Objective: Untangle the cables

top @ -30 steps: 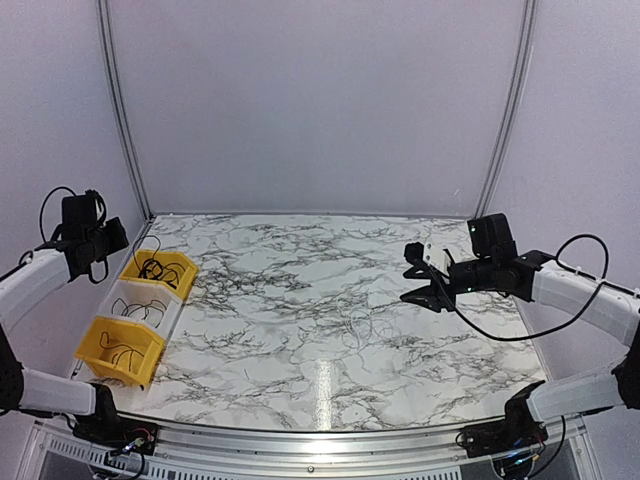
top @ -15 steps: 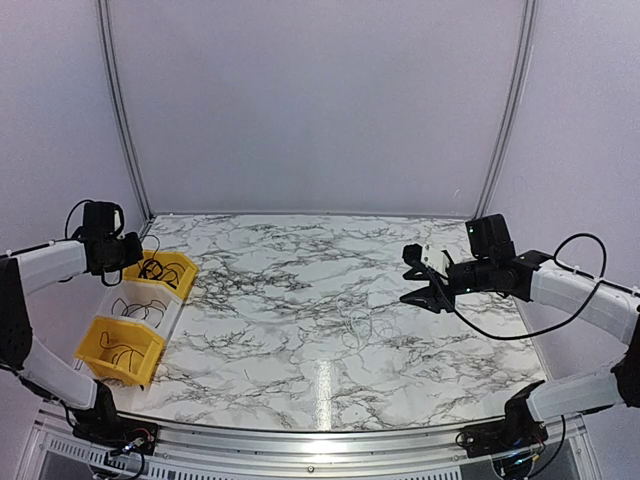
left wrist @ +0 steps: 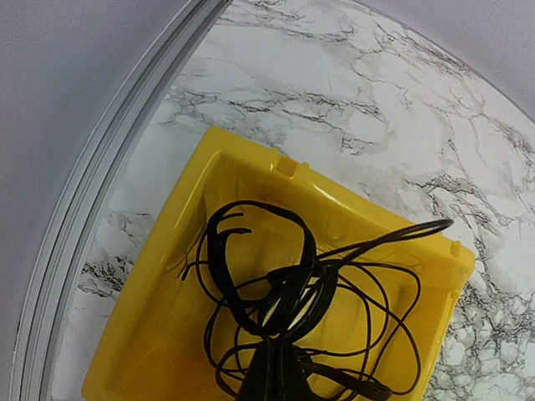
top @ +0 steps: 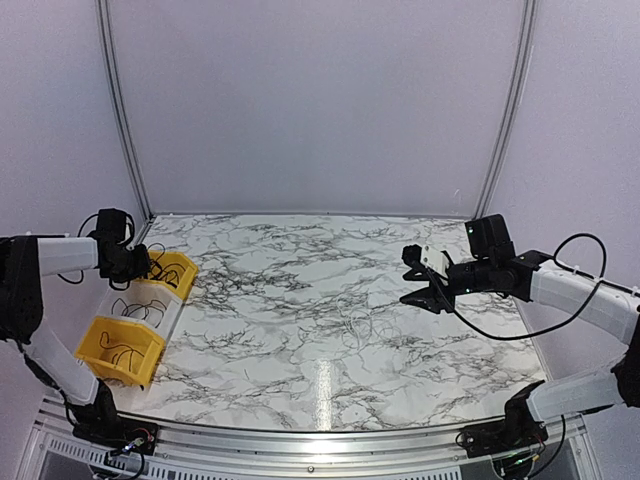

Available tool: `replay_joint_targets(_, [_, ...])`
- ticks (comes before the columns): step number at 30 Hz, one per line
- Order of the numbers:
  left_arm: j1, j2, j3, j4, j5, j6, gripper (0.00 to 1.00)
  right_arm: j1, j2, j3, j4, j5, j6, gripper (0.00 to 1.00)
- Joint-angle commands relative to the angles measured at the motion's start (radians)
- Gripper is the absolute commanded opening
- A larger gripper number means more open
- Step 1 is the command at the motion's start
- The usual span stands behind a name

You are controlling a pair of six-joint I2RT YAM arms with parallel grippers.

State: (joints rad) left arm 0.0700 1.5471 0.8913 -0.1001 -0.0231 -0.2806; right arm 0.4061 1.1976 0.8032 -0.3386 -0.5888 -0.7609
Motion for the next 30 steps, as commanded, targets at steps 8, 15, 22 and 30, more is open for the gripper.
replay_joint_targets(8, [-0.006,0.094,0.076,-0.049,0.099,0.008,0.00,0.014,0.009,0.036,-0.016,0.011,-0.013,0.54])
replay_joint_targets(15, [-0.005,-0.021,0.059,-0.081,-0.007,0.012,0.28,0.014,0.016,0.033,-0.011,0.011,-0.008,0.54])
replay_joint_targets(22, [-0.011,-0.256,-0.007,-0.065,-0.175,0.057,0.48,0.019,0.088,0.047,0.006,0.037,0.027,0.54])
replay_joint_targets(30, [-0.257,-0.460,-0.124,0.148,-0.101,0.178,0.48,0.033,0.303,0.161,0.085,0.227,0.287,0.51])
